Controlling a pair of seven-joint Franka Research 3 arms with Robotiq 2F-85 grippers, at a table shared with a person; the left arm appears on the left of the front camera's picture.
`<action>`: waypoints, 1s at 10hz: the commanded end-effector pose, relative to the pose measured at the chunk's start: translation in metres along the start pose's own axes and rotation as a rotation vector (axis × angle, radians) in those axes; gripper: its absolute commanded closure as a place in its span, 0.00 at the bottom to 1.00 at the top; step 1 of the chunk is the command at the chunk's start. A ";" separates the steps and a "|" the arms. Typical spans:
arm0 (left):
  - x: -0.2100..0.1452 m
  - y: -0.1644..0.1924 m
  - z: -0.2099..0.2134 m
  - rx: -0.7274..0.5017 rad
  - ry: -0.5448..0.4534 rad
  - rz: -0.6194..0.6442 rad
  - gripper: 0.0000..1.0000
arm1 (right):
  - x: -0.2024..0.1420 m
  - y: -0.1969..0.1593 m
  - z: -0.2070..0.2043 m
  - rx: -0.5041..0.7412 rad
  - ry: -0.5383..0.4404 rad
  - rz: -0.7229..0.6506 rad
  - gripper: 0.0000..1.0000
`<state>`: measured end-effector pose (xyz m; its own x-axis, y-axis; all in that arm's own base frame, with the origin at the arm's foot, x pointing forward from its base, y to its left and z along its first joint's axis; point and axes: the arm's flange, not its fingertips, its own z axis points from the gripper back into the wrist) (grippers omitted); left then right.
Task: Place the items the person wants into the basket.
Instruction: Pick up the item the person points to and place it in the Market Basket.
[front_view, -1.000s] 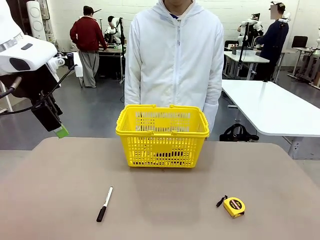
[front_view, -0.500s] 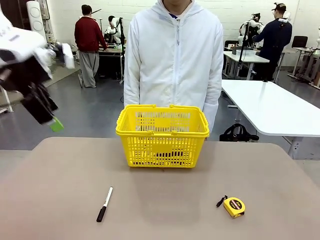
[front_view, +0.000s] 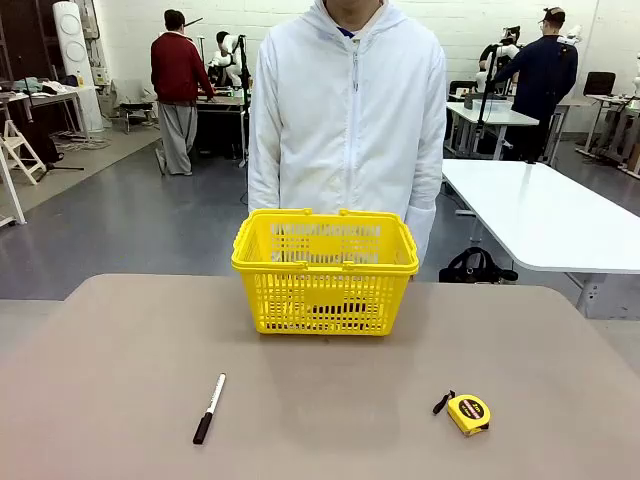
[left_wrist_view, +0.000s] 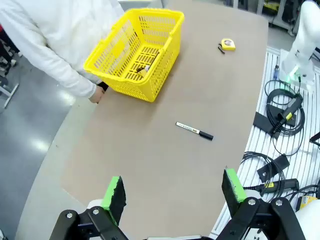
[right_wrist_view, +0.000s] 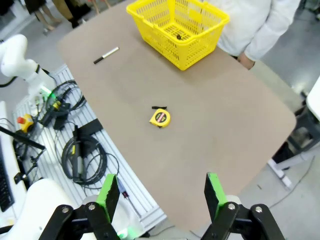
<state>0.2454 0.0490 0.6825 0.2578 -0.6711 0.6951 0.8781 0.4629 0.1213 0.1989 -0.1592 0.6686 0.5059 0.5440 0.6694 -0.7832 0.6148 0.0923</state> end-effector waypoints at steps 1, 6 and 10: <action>-0.022 0.000 0.005 -0.062 -0.057 0.019 0.00 | 0.002 0.000 -0.001 0.026 -0.023 0.017 0.11; -0.061 0.016 -0.009 -0.151 -0.055 0.029 0.00 | 0.002 0.000 -0.001 0.026 -0.023 0.017 0.11; -0.065 0.014 -0.014 -0.153 -0.053 0.063 0.00 | 0.002 0.000 -0.001 0.026 -0.023 0.017 0.11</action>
<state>0.2481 0.0917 0.6279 0.3101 -0.5906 0.7450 0.9074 0.4178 -0.0464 0.1989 -0.1592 0.6686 0.5042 0.5454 0.6695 -0.7843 0.6137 0.0908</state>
